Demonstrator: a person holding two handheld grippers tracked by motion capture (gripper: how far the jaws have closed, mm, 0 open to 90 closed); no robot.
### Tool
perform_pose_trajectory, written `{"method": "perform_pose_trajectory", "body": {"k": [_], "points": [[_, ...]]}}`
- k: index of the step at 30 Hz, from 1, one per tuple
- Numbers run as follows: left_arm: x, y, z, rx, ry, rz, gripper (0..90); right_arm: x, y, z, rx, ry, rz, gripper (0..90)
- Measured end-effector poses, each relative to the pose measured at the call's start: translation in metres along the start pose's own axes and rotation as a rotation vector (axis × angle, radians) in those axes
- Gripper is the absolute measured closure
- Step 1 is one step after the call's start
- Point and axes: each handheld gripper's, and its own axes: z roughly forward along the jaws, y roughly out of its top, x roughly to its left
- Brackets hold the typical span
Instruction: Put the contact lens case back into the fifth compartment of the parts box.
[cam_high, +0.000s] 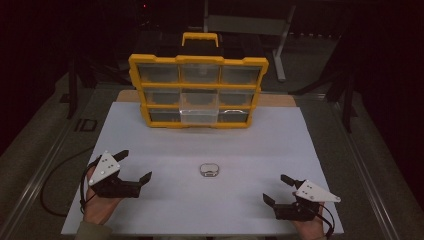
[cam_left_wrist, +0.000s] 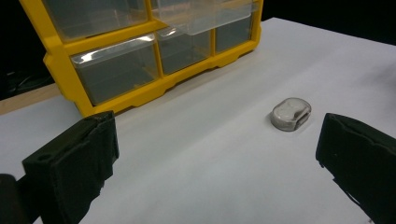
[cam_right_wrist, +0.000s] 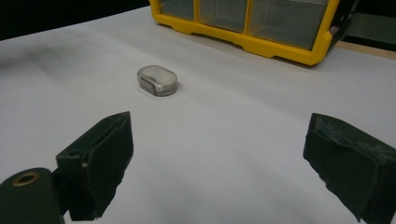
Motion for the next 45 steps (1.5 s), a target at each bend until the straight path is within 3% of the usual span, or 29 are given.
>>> {"method": "perform_pose_trajectory", "body": {"k": [25,45], "points": [[0.005,0.014,0.023,0.058,-0.033,0.054,0.0,-0.001,0.0,-0.001,0.003,0.007,-0.001,8.5],[0.002,0.03,0.042,0.095,-0.072,0.106,0.0,-0.002,0.0,-0.001,0.003,0.013,0.007,8.5]]}}
